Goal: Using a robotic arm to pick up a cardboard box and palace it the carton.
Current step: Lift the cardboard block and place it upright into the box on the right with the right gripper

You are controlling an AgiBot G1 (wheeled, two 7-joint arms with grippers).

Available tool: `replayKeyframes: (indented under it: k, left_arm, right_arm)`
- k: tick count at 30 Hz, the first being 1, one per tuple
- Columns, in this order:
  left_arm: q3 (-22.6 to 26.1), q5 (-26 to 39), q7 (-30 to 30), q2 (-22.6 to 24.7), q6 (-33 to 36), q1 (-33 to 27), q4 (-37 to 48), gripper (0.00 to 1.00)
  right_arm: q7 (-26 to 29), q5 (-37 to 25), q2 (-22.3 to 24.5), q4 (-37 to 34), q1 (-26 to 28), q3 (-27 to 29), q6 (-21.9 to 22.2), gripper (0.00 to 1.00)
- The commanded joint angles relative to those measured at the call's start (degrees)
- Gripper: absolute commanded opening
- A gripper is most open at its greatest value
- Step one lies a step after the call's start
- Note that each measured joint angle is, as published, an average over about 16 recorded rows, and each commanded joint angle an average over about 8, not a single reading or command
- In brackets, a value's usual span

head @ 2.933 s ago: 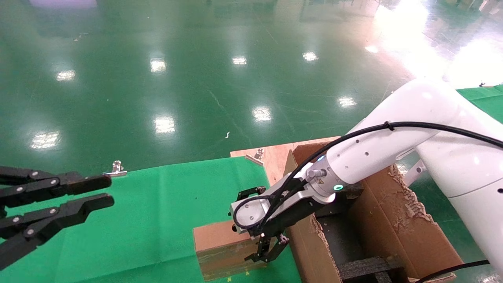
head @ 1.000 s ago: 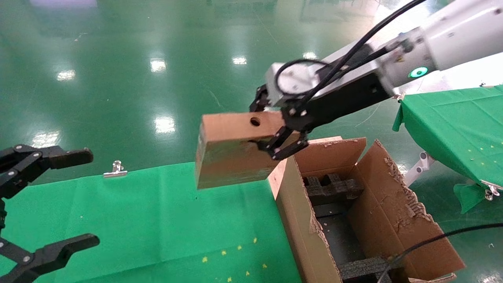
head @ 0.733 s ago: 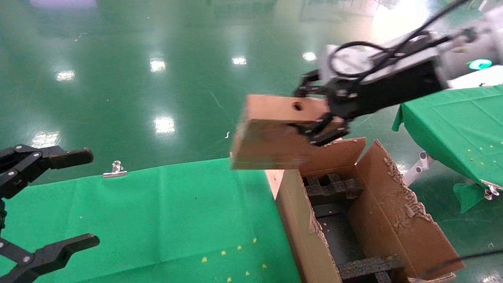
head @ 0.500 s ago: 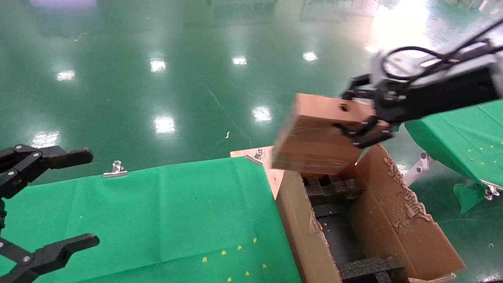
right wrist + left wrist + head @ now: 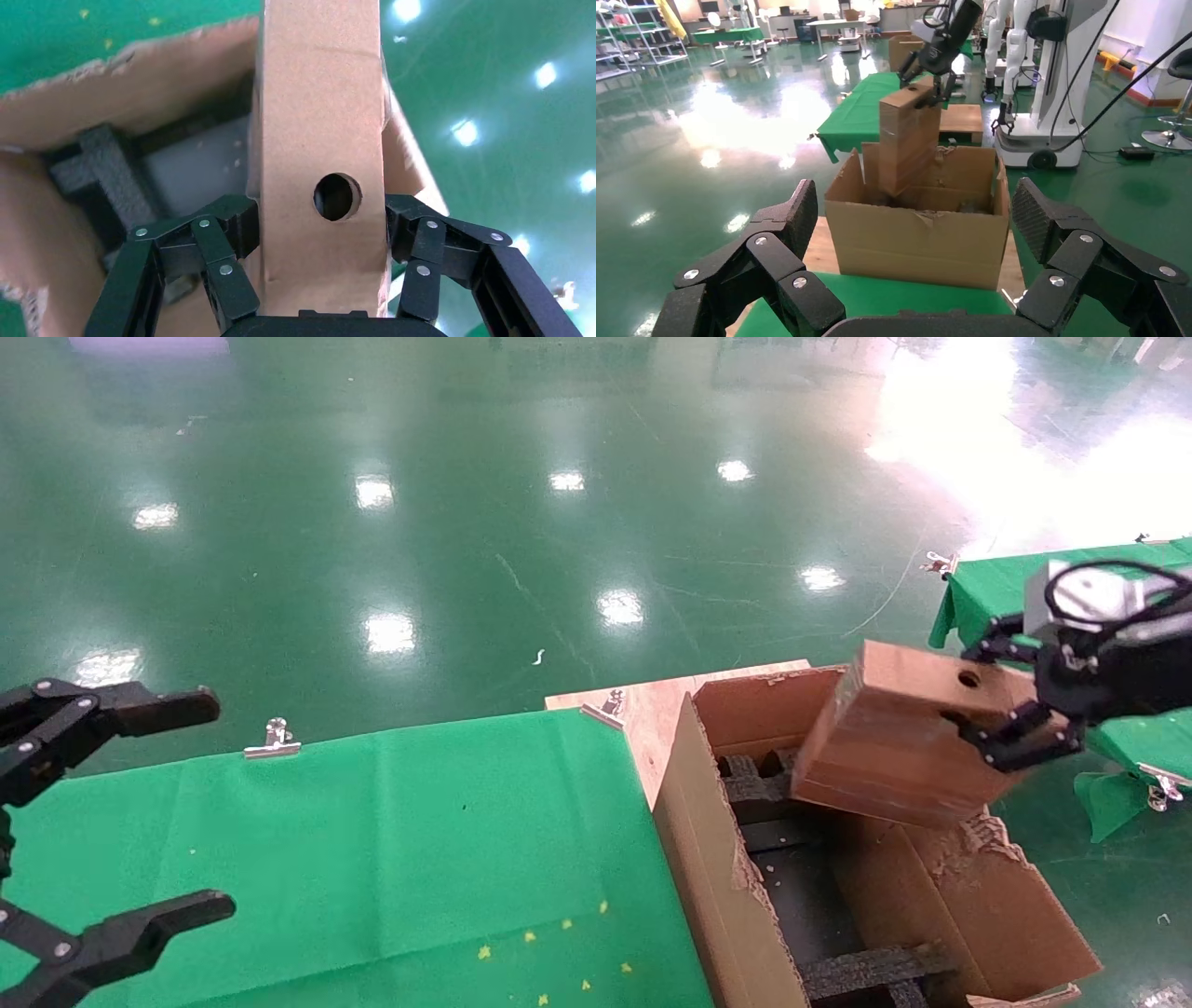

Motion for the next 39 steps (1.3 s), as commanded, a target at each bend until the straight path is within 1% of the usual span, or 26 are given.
replayKeyframes:
  k: [1,12,14,17,21,28,35,39]
  left_arm:
    - [0.0,0.0,0.0,0.0,0.0,0.0,0.0,1.0]
    - [0.0,0.0,0.0,0.0,0.0,0.0,0.0,1.0]
    - [0.0,0.0,0.0,0.0,0.0,0.0,0.0,1.0]
    - [0.0,0.0,0.0,0.0,0.0,0.0,0.0,1.0]
    - [0.0,0.0,0.0,0.0,0.0,0.0,0.0,1.0]
    - [0.0,0.0,0.0,0.0,0.0,0.0,0.0,1.0]
    - [0.0,0.0,0.0,0.0,0.0,0.0,0.0,1.0]
    - [0.0,0.0,0.0,0.0,0.0,0.0,0.0,1.0]
  right_arm:
    - [-0.4,-0.2,0.8,-0.7,-0.2,-0.9,0.0,0.0]
    - [-0.4,0.8,1.1,-0.9,-1.2,-1.9,0.2,0.0]
    - [0.5,1.3,1.1,-0.8,-1.9,-2.0,0.8,0.0]
    - [3.5,2.5,1.8,-0.1,-3.9,-2.4,2.6,0.0]
    - [10.0,3.7,4.0,3.9,-7.2,-3.0,6.6,0.0]
    - [23.8,3.9,9.7,16.0,-11.9,-4.3,14.5,0.0]
    - [40.9,0.3,13.9,24.5,-14.6,-6.0,23.6,0.0]
    - [48.4,-1.5,15.2,28.4,-15.5,-6.7,26.9,0.0]
